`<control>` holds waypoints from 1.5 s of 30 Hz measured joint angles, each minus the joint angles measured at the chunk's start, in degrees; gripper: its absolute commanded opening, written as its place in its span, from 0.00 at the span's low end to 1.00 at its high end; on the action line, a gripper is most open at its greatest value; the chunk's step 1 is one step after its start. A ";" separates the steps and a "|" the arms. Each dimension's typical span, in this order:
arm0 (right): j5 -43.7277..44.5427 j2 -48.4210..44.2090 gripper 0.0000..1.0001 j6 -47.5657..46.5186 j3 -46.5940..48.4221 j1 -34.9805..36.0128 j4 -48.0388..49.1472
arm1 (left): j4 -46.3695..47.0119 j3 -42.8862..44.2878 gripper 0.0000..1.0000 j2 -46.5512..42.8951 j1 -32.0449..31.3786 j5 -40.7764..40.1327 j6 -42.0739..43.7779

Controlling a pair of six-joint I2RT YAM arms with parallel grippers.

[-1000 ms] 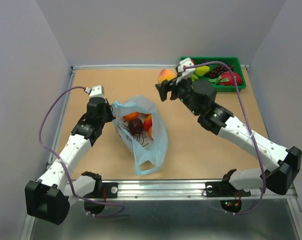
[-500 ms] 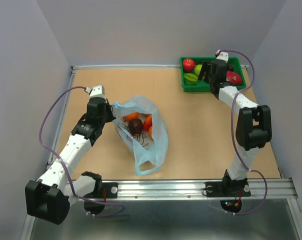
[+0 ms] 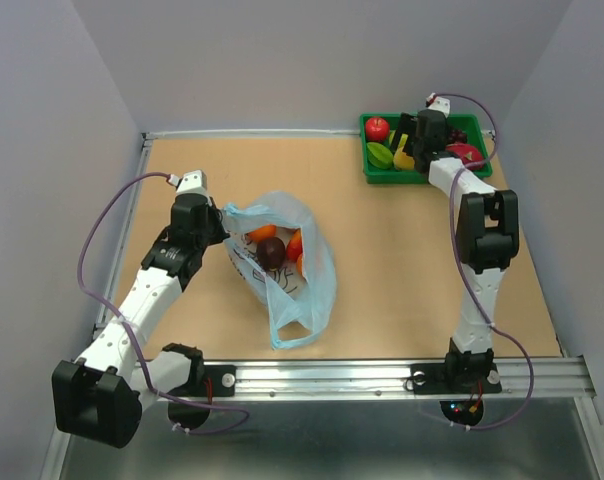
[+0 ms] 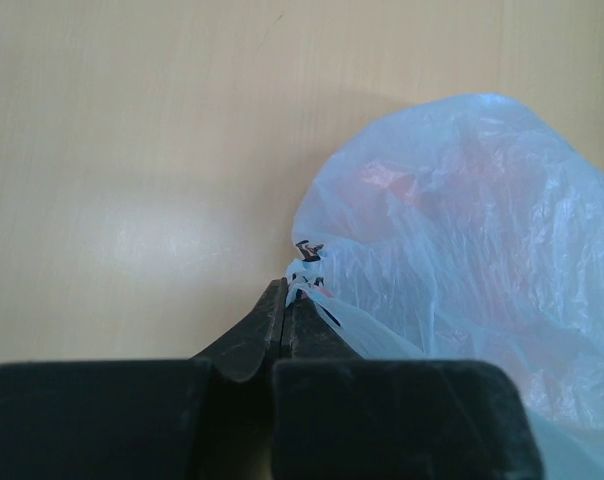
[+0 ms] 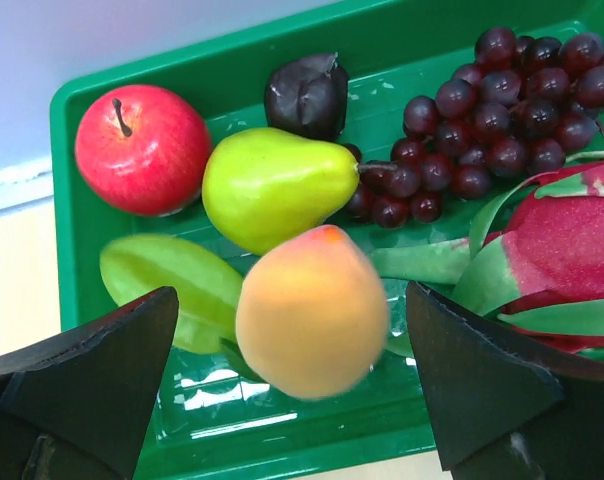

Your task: Untie the knot of the plastic bag and take out the fruit

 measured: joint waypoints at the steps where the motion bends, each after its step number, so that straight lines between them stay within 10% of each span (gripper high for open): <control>1: -0.09 -0.11 1.00 0.02 0.00 0.00 0.00 | 0.00 0.00 0.03 0.00 0.13 0.17 0.00; 15: -7.26 -23.21 0.92 -4.68 -14.29 4.66 -2.86 | 0.09 -0.02 0.04 -0.17 0.48 2.23 0.00; 26: -11.93 -50.14 0.76 -9.70 -29.62 33.97 -6.86 | 1.14 -0.87 0.05 -2.69 0.46 6.75 -0.26; 36: -11.56 -49.72 0.65 -10.23 -33.88 58.16 -9.44 | 1.81 -3.08 0.05 -5.88 -2.21 9.49 -0.37; 45: 1.09 -38.69 0.56 -7.54 -35.41 60.00 -8.31 | 1.29 -4.63 0.05 -6.47 -3.65 9.66 -0.24</control>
